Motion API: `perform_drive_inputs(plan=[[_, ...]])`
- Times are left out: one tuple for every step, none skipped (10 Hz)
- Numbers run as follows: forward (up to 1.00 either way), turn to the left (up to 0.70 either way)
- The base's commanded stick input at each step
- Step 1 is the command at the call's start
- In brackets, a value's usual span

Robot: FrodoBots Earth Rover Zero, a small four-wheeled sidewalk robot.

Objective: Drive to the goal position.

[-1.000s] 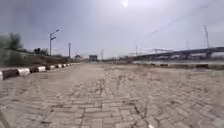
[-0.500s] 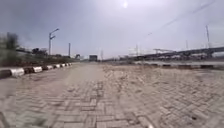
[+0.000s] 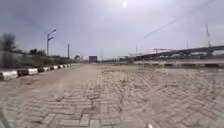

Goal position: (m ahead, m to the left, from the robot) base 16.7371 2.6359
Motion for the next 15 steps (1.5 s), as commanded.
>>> perform_drive_inputs(plan=[[1.00,0.00],[1.00,0.01],[1.00,0.12],[1.00,0.13],[1.00,0.00],[1.00,0.00],[1.00,0.00],[1.00,0.00],[1.00,0.00],[1.00,0.00],[1.00,0.00],[1.00,0.00],[1.00,0.01],[1.00,0.02],[1.00,0.11]])
